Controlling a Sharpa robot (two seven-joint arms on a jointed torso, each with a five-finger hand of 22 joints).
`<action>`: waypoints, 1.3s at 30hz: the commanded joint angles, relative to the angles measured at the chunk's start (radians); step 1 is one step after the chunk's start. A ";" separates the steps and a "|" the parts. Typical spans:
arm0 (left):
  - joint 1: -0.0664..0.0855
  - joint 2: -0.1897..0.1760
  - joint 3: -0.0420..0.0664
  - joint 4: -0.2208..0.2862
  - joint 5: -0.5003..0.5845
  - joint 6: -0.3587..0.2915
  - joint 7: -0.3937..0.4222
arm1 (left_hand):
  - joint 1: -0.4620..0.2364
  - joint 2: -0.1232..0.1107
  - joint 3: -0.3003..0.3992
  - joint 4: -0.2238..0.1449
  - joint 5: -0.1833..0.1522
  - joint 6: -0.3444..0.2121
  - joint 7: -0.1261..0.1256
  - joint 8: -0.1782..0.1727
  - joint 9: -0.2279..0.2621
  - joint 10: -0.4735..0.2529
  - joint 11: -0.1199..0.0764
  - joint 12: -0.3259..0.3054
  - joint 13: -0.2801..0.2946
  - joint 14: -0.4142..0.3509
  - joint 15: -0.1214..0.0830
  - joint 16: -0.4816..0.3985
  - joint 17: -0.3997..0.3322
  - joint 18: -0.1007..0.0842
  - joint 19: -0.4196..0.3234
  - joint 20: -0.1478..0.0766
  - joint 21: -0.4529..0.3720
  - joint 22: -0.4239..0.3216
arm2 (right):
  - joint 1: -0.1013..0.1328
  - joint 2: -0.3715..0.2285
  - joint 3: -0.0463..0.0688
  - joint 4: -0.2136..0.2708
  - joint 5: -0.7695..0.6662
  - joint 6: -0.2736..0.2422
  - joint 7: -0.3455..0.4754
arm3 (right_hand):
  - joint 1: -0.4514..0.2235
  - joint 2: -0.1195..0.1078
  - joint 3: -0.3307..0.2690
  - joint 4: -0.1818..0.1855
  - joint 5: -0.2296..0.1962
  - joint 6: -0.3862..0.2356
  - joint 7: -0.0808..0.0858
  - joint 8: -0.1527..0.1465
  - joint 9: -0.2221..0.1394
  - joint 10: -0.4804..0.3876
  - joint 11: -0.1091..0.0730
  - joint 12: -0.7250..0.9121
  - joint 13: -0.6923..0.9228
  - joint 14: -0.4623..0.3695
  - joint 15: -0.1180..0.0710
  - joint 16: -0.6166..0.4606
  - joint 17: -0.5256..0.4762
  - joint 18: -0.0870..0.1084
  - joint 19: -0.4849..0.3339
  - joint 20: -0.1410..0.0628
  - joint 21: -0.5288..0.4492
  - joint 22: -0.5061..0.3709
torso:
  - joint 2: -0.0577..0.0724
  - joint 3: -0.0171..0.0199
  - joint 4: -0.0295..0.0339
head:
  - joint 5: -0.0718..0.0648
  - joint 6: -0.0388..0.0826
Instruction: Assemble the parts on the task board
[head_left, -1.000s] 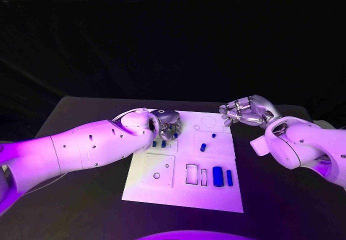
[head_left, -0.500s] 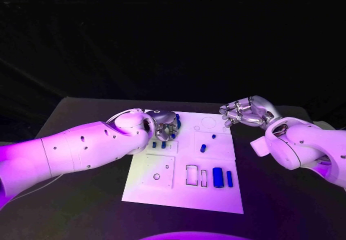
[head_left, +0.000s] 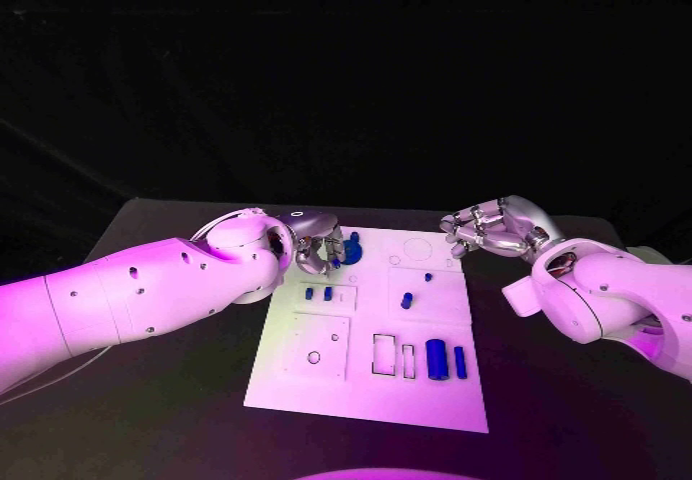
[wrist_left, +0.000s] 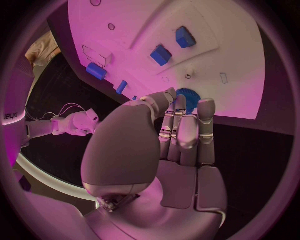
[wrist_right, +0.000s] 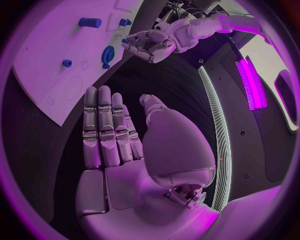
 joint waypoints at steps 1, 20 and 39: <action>0.002 -0.007 0.001 0.001 0.033 0.026 -0.011 | -0.010 -0.001 -0.008 0.000 -0.002 0.007 0.001 -0.006 -0.001 0.007 -0.003 -0.004 0.000 -0.002 0.003 0.003 -0.002 -0.013 -0.004 0.000 0.006 0.000 | 0.000 0.000 0.000 0.000 -0.008 0.000 0.010 | -0.006 0.005 0.003 0.003 0.004 -0.008 -0.002 0.006 -0.001 -0.004 0.000 0.006 0.002 -0.003 0.000 -0.005 -0.001 0.005 -0.006 0.002 -0.005 -0.001 | 0.001 -0.0004 0.0000 | 0.001 0.001; -0.006 -0.008 -0.003 -0.048 0.074 0.055 0.004 | -0.011 -0.002 -0.009 0.000 -0.002 0.007 0.000 -0.006 -0.001 0.008 -0.003 -0.006 0.000 -0.002 0.003 0.003 -0.003 -0.013 -0.006 0.000 0.005 -0.002 | 0.000 0.003 0.000 0.000 -0.009 0.001 0.011 | -0.005 0.005 0.004 0.003 0.010 -0.008 -0.002 0.007 -0.001 -0.004 0.000 0.007 0.002 -0.003 0.000 -0.005 -0.001 0.005 -0.006 0.002 -0.005 -0.003 | 0.002 -0.0010 -0.0005 | 0.004 -0.001; -0.009 -0.002 -0.005 -0.051 0.077 0.081 -0.001 | -0.011 -0.003 -0.008 -0.001 -0.002 0.008 0.000 -0.007 -0.002 0.009 -0.004 -0.007 0.000 -0.004 0.003 0.001 -0.008 -0.012 -0.007 0.000 0.004 -0.004 | 0.000 0.003 0.000 0.001 -0.009 0.001 0.010 | -0.005 0.005 0.004 0.003 0.010 -0.008 -0.002 0.007 -0.001 -0.004 0.000 0.007 0.002 -0.003 0.000 -0.005 -0.001 0.005 -0.006 0.002 -0.005 -0.003 | 0.002 -0.0008 -0.0007 | 0.006 -0.005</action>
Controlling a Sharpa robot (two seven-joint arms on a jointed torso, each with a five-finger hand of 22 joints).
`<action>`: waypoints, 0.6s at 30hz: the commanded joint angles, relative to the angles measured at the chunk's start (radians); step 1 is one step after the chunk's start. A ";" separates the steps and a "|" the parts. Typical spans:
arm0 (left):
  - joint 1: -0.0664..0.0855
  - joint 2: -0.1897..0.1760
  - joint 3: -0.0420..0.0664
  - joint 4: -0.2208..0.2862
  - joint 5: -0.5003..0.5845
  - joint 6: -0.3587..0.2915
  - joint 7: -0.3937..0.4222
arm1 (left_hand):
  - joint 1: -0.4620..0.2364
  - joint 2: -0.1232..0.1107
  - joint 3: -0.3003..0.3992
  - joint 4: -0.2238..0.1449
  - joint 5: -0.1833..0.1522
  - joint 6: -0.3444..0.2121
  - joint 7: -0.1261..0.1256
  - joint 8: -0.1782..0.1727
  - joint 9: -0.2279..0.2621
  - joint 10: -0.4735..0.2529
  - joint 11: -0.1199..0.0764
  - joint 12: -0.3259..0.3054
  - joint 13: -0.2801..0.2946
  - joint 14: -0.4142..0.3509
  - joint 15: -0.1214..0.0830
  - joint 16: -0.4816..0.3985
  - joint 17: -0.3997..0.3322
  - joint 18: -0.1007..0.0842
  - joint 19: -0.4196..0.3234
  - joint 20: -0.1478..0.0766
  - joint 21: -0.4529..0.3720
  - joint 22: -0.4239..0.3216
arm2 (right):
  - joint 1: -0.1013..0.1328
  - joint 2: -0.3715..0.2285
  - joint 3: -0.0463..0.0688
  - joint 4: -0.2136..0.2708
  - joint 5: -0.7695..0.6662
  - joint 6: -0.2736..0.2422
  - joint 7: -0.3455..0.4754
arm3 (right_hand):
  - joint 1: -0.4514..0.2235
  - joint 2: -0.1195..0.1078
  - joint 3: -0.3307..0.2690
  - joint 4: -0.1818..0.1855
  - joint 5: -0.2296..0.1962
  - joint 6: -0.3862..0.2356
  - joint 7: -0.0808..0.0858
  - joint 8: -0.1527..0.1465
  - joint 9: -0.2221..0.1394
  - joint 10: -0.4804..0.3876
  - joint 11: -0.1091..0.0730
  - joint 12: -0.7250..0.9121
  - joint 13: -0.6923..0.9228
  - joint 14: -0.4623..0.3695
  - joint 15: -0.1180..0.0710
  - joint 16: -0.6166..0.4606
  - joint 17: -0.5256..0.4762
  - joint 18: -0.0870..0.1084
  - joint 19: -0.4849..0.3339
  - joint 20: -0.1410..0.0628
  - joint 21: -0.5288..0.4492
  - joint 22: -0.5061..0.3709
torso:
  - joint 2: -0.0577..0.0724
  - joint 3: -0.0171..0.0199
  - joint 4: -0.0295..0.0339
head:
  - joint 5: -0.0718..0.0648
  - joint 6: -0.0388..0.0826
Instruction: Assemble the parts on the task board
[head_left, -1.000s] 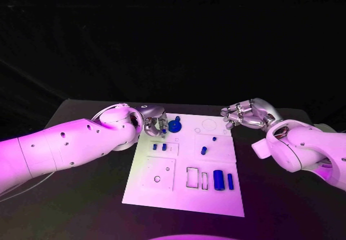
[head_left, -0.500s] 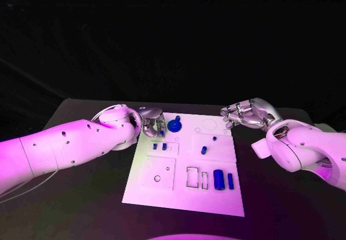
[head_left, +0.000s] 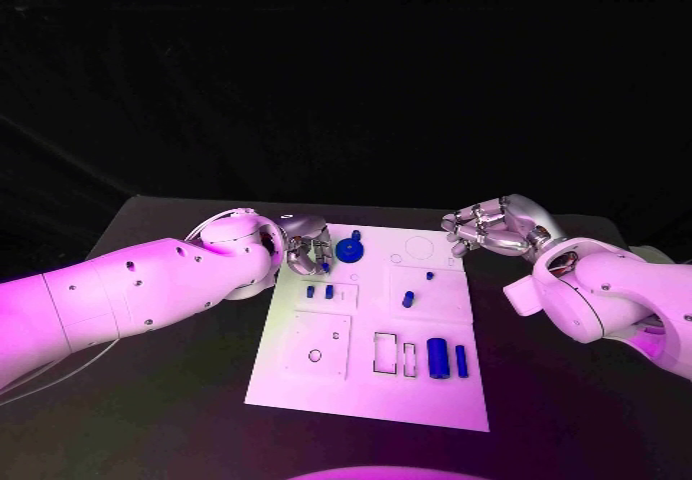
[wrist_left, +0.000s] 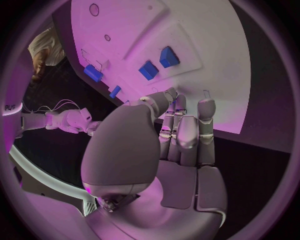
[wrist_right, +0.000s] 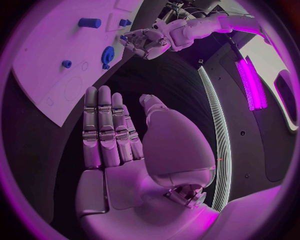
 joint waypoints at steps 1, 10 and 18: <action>0.000 0.002 0.000 0.002 0.005 0.031 0.003 | -0.007 0.002 -0.005 0.002 -0.002 0.009 0.000 -0.007 -0.002 0.006 0.000 -0.003 0.000 -0.004 0.003 0.000 -0.002 -0.012 -0.007 0.000 0.004 -0.001 | 0.000 0.000 0.000 0.001 -0.008 0.001 0.009 | -0.006 0.005 0.004 0.003 0.004 -0.008 -0.002 0.007 -0.001 -0.004 0.000 0.007 0.001 -0.003 0.000 -0.005 -0.001 0.005 -0.006 0.002 -0.005 -0.001 | 0.000 -0.0001 0.0000 | 0.000 -0.001; -0.001 0.001 0.000 0.004 0.005 0.035 0.000 | -0.007 0.003 -0.005 0.001 -0.001 0.011 -0.001 -0.007 -0.002 0.009 -0.001 -0.004 0.000 -0.005 0.002 0.001 -0.003 -0.012 -0.008 0.000 0.003 -0.002 | 0.000 0.001 0.000 0.000 -0.008 0.000 0.009 | -0.006 0.005 0.004 0.003 0.004 -0.008 -0.002 0.007 -0.001 -0.004 0.000 0.007 0.001 -0.003 0.000 -0.005 -0.001 0.005 -0.006 0.002 -0.005 -0.001 | 0.000 -0.0006 0.0005 | -0.002 -0.003; -0.001 0.002 0.000 0.001 0.005 0.036 -0.004 | -0.007 0.003 -0.005 0.000 -0.002 0.012 -0.001 -0.007 -0.002 0.010 -0.001 -0.005 0.000 -0.005 0.002 0.001 -0.004 -0.012 -0.009 0.000 0.003 -0.002 | 0.000 0.001 0.000 0.000 -0.008 0.000 0.009 | -0.006 0.005 0.004 0.003 0.004 -0.008 -0.002 0.007 -0.001 -0.004 0.000 0.007 0.001 -0.003 0.000 -0.005 -0.001 0.005 -0.006 0.002 -0.005 -0.001 | 0.000 -0.0004 0.0004 | -0.001 -0.004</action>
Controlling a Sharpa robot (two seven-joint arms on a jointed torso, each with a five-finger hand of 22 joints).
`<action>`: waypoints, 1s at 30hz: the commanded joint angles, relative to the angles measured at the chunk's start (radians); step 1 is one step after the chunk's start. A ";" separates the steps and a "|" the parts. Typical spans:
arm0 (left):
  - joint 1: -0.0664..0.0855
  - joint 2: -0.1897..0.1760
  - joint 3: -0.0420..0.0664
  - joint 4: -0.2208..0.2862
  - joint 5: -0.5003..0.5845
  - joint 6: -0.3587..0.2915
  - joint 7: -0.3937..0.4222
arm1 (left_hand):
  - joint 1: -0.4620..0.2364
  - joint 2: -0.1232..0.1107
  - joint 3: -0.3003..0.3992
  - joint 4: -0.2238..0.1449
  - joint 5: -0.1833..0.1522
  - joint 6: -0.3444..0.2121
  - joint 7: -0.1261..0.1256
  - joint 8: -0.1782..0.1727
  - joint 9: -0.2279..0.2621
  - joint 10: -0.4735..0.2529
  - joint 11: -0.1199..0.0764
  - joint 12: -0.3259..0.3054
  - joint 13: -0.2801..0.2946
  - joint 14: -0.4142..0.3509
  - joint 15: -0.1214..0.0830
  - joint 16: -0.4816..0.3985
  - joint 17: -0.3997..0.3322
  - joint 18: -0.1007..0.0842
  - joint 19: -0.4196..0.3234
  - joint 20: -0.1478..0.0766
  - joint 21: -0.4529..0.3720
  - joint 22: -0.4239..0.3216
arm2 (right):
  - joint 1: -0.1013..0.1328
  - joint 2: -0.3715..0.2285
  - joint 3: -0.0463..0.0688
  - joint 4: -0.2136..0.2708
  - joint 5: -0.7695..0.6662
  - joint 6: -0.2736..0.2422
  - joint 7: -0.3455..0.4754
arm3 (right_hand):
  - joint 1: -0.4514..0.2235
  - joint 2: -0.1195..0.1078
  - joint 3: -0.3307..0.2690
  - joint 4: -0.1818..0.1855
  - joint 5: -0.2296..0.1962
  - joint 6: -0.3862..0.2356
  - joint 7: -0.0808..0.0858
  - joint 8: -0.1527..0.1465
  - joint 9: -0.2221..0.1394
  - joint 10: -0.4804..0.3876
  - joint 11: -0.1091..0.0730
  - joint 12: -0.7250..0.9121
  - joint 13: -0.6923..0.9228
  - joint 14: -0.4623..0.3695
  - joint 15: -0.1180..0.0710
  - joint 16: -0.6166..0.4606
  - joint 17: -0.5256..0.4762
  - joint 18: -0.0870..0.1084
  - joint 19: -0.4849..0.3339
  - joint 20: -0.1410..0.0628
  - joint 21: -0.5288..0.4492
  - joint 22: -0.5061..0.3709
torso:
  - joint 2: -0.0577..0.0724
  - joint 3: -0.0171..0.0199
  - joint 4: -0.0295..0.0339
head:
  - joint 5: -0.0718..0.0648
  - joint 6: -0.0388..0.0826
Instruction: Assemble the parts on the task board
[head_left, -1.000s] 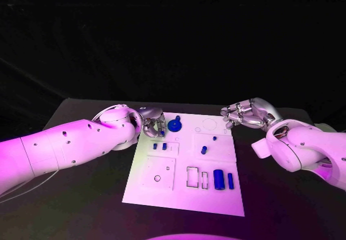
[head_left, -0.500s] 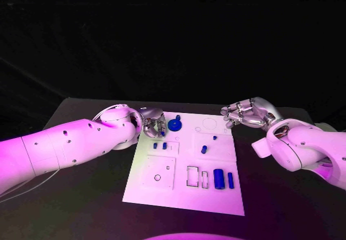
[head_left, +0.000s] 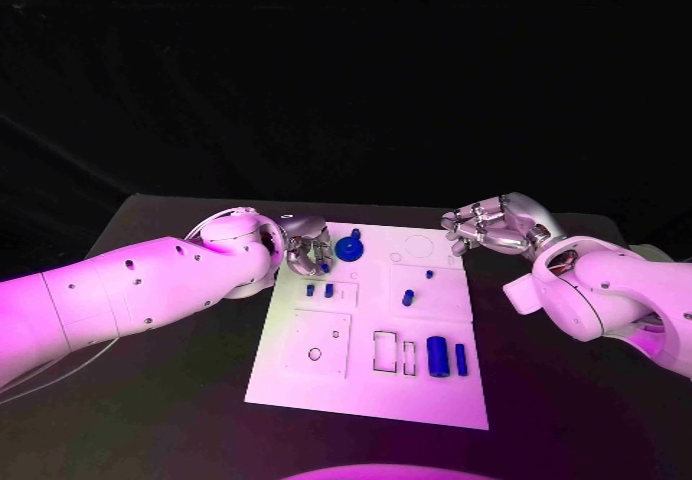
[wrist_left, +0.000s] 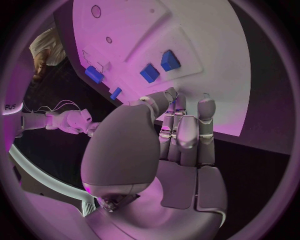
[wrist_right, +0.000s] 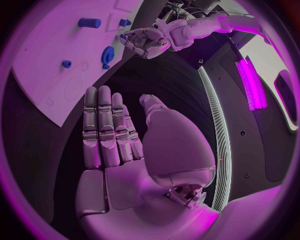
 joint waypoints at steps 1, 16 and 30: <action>0.000 0.003 0.000 0.000 0.003 0.019 -0.003 | -0.007 0.003 -0.005 0.000 -0.002 0.005 -0.001 -0.005 0.000 0.007 0.001 -0.005 0.000 -0.005 0.002 0.001 -0.002 -0.012 -0.009 0.000 0.003 -0.001 | 0.000 0.001 0.000 0.000 -0.008 0.000 0.009 | -0.005 0.005 0.004 0.003 0.004 -0.008 -0.002 0.007 -0.001 -0.004 0.000 0.007 0.001 -0.003 0.000 -0.005 -0.001 0.005 -0.006 0.002 -0.005 -0.001 | 0.000 -0.0001 0.0003 | 0.000 0.000; -0.005 0.014 -0.003 -0.010 0.003 0.024 -0.006 | -0.014 -0.005 -0.007 -0.002 -0.001 -0.007 0.006 -0.021 -0.009 0.003 0.007 -0.022 -0.001 -0.012 0.006 0.000 -0.013 -0.009 -0.024 0.001 -0.008 -0.018 | 0.000 0.000 0.000 0.002 -0.008 0.001 0.009 | -0.005 0.005 0.004 0.003 0.004 -0.008 -0.002 0.007 -0.001 -0.004 0.000 0.007 0.001 -0.003 0.000 -0.005 -0.001 0.005 -0.006 0.002 -0.005 -0.001 | 0.000 0.0005 -0.0003 | 0.000 -0.006; -0.007 0.011 -0.004 -0.010 0.003 0.020 -0.008 | -0.023 -0.020 -0.010 -0.004 -0.002 -0.023 0.012 -0.038 -0.021 -0.003 0.013 -0.040 -0.002 -0.022 0.011 -0.004 -0.031 -0.006 -0.037 0.004 -0.018 -0.033 | 0.000 -0.001 0.000 0.002 -0.008 0.001 0.009 | -0.005 0.005 0.005 0.002 0.005 -0.008 -0.002 0.007 -0.001 -0.004 0.000 0.007 0.001 -0.004 0.000 -0.005 -0.001 0.005 -0.006 0.002 -0.005 -0.002 | 0.000 -0.0002 -0.0003 | -0.002 -0.004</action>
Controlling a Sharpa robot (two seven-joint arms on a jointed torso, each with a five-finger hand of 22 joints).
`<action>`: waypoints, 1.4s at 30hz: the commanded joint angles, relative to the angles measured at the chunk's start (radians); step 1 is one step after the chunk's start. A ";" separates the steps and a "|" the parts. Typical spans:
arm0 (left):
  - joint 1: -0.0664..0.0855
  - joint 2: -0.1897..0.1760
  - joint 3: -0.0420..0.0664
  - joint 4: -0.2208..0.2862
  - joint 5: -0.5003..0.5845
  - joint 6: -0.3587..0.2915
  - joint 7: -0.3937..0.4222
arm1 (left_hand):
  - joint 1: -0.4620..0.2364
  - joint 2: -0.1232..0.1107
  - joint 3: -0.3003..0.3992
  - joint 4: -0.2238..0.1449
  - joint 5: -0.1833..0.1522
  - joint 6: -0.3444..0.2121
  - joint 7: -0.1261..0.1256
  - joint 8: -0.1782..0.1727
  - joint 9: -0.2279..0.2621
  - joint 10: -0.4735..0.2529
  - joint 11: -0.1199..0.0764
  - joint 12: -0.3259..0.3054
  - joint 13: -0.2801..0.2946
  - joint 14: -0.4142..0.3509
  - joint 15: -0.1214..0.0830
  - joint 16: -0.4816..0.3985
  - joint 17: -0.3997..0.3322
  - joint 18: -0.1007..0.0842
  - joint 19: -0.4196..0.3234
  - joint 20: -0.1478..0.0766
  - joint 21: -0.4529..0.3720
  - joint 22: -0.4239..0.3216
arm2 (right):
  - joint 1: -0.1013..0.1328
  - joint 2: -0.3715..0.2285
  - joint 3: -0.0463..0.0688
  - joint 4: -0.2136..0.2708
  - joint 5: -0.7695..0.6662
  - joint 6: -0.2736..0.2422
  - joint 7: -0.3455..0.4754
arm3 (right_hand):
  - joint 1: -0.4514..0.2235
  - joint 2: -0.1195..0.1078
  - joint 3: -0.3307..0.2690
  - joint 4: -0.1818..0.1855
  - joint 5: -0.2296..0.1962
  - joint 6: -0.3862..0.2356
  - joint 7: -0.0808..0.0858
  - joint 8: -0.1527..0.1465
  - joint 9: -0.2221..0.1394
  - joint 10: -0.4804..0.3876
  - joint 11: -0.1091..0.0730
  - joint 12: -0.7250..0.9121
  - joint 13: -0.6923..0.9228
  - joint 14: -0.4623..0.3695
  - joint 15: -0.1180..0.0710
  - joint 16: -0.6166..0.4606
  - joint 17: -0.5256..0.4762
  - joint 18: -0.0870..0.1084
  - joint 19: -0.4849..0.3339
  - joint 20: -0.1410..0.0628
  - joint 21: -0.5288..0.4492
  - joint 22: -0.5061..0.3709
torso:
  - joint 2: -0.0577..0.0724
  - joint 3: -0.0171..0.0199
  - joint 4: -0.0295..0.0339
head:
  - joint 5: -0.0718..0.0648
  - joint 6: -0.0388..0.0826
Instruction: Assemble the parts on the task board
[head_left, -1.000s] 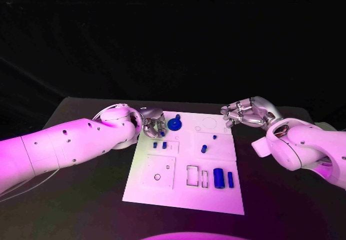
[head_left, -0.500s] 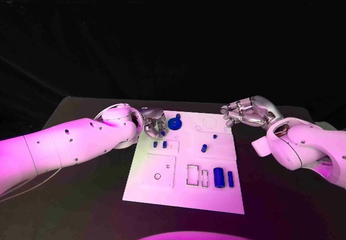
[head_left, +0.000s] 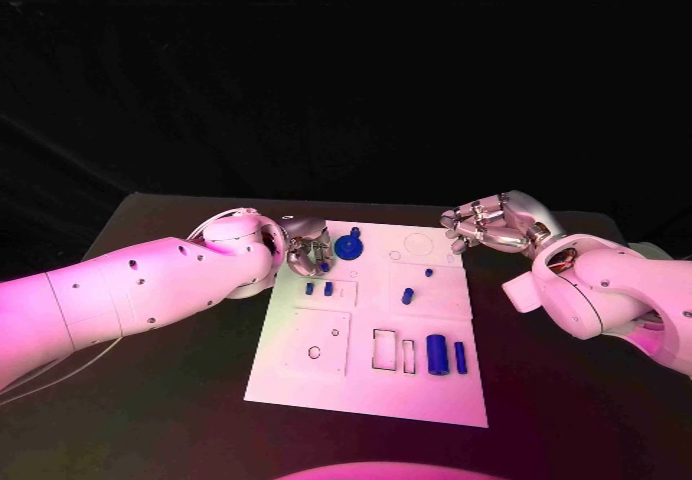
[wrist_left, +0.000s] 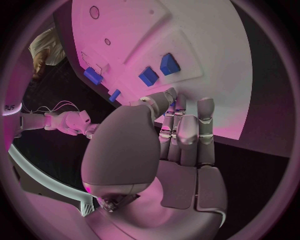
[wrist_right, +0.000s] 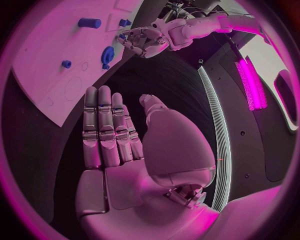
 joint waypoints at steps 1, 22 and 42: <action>-0.001 0.000 0.000 0.002 0.003 0.014 -0.001 | -0.008 -0.006 -0.004 0.000 -0.002 -0.012 0.001 -0.009 -0.004 -0.003 0.006 -0.009 -0.002 -0.006 0.002 -0.005 -0.004 -0.006 -0.006 0.001 -0.004 -0.004 | 0.000 0.000 0.000 0.000 -0.008 0.001 0.009 | -0.005 0.005 0.005 0.002 0.006 -0.008 -0.002 0.007 -0.001 -0.004 0.000 0.004 0.002 -0.004 0.000 -0.005 -0.001 0.005 -0.006 0.002 -0.005 -0.001 | 0.000 -0.0004 0.0001 | 0.000 0.001; -0.001 -0.015 0.000 -0.004 0.006 -0.008 -0.009 | -0.018 -0.028 0.007 -0.001 -0.002 -0.123 0.016 -0.021 -0.060 -0.033 0.023 -0.054 -0.006 -0.033 0.015 -0.014 -0.059 0.000 -0.033 0.011 -0.028 -0.041 | 0.000 -0.004 0.000 -0.008 -0.031 0.023 -0.013 | 0.014 0.005 0.017 -0.013 -0.013 -0.011 -0.001 0.006 -0.002 -0.012 0.000 0.001 0.001 -0.009 0.001 -0.007 -0.002 0.005 -0.008 0.003 -0.007 -0.005 | 0.000 -0.0006 -0.0002 | -0.004 0.002; 0.020 -0.140 0.010 0.036 0.546 -0.146 0.166 | 0.013 -0.007 0.038 -0.032 -0.004 -0.045 0.022 0.014 -0.073 -0.066 0.033 -0.026 -0.003 -0.263 0.021 -0.287 -0.451 0.014 -0.160 0.016 -0.120 -0.128 | -0.002 0.018 0.000 -0.055 -0.887 0.222 -0.221 | 0.125 -0.060 0.231 -0.192 -0.233 0.105 -0.042 0.007 -0.008 0.008 -0.045 -0.009 -0.042 0.148 -0.076 0.447 0.278 -0.013 0.138 -0.085 0.409 0.326 | 0.000 0.0000 0.0004 | -0.051 0.014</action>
